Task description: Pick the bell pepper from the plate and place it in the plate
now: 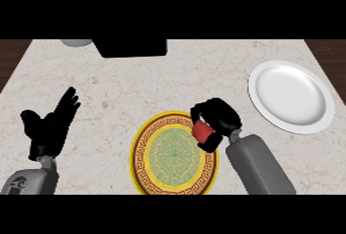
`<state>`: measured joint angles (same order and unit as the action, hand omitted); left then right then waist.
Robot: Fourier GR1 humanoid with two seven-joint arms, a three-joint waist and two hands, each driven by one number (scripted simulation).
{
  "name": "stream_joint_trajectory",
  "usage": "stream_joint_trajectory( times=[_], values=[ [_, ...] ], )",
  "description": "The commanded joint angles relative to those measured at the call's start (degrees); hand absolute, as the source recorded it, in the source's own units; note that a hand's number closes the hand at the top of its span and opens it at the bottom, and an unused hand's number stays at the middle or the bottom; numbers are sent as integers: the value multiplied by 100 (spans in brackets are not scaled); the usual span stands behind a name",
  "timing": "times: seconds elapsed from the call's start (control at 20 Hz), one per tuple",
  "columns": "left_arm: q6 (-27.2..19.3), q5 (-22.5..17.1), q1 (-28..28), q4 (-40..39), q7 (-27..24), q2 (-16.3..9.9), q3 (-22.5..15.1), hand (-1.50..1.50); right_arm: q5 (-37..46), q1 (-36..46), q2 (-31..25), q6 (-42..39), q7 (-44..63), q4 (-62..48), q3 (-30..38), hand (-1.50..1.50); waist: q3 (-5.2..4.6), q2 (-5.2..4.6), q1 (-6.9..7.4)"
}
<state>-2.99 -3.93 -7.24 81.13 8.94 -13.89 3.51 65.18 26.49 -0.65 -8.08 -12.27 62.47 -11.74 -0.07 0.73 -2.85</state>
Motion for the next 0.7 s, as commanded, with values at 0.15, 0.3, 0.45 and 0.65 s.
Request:
stream_joint_trajectory(
  times=[0.15,0.3,0.45,0.65],
  values=[
    [8,14,-89,-68,38,35,-29,0,14,-103,64,1943,1678,1384,751,150,6,-2,27],
    [138,-51,0,199,187,3,-95,0,463,-294,64,2376,2487,1866,627,150,6,-10,181],
    [141,-19,-231,53,240,-51,-36,0,521,-478,65,2349,2824,2382,884,150,7,-49,201],
    [192,26,-427,-111,205,-50,2,0,148,-545,63,2173,3099,2724,1224,150,7,-68,251]
  ],
)
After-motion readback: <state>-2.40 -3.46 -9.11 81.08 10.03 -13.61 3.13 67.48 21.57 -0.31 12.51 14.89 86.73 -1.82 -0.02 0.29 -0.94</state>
